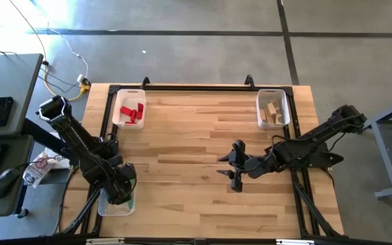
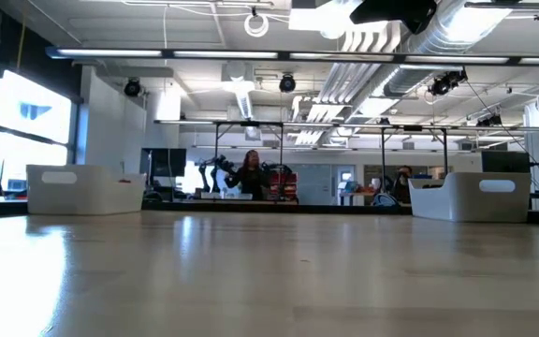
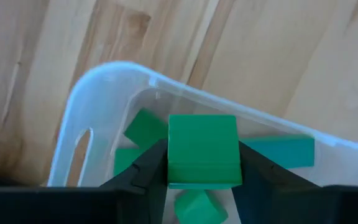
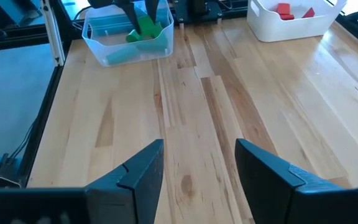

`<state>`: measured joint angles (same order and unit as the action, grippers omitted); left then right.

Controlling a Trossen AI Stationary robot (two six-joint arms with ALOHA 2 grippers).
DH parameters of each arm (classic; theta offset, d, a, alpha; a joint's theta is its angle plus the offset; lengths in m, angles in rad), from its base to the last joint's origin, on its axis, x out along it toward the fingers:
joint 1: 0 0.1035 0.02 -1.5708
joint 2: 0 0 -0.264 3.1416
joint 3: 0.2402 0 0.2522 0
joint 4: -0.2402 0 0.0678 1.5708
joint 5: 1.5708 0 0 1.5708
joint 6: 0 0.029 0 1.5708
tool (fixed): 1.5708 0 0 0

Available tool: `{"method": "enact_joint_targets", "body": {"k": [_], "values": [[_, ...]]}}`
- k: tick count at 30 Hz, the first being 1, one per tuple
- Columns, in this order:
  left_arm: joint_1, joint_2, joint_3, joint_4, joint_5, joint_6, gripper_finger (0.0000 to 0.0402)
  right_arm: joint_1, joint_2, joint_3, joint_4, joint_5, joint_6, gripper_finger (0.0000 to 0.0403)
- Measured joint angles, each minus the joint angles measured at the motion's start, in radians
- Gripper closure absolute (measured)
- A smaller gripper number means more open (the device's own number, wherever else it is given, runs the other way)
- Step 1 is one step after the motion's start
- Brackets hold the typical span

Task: Sort & place blocks by color
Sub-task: Put the green block into the transparent bin, then return to Home Position

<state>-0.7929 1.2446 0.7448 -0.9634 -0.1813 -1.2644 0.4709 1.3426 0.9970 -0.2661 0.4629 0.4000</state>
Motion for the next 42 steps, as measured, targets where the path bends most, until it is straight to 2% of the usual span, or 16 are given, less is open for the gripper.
{"method": "enact_joint_targets", "body": {"k": [12, 16, 22, 27, 31, 36, 42], "values": [[0.0, 0.0, 0.0, -0.002, 0.03, -0.029, 0.0202, 0.0, 0.0, 0.0, 0.0, 0.008, -0.027, 0.0217], [0.0, 0.0, 0.0, 0.024, 0.013, 0.017, 0.0194, 0.0, 0.0, 0.0, 0.0, 0.009, -0.071, 0.0217], [0.051, -0.02, 0.0, 0.222, -0.083, 0.223, 0.0197, 0.0, 0.0, 0.0, 0.0, 0.024, -0.153, 0.0217], [0.187, -0.052, 0.0, 0.38, -0.129, 0.454, 0.0197, -0.002, -0.005, 0.0, -0.002, 0.106, -0.202, 0.0217], [0.305, -0.079, 0.0, 0.476, -0.13, 0.641, 0.0197, -0.022, -0.017, 0.0, -0.006, 0.102, -0.225, 0.0217], [0.409, -0.138, 0.0, 0.523, -0.13, 0.812, 0.0197, -0.063, -0.076, 0.0, -0.054, 0.078, -0.224, 0.0217], [0.467, -0.242, 0.0, 0.521, -0.166, 0.923, 0.0197, -0.1, -0.204, 0.0, -0.147, 0.076, -0.236, 0.0217]]}}
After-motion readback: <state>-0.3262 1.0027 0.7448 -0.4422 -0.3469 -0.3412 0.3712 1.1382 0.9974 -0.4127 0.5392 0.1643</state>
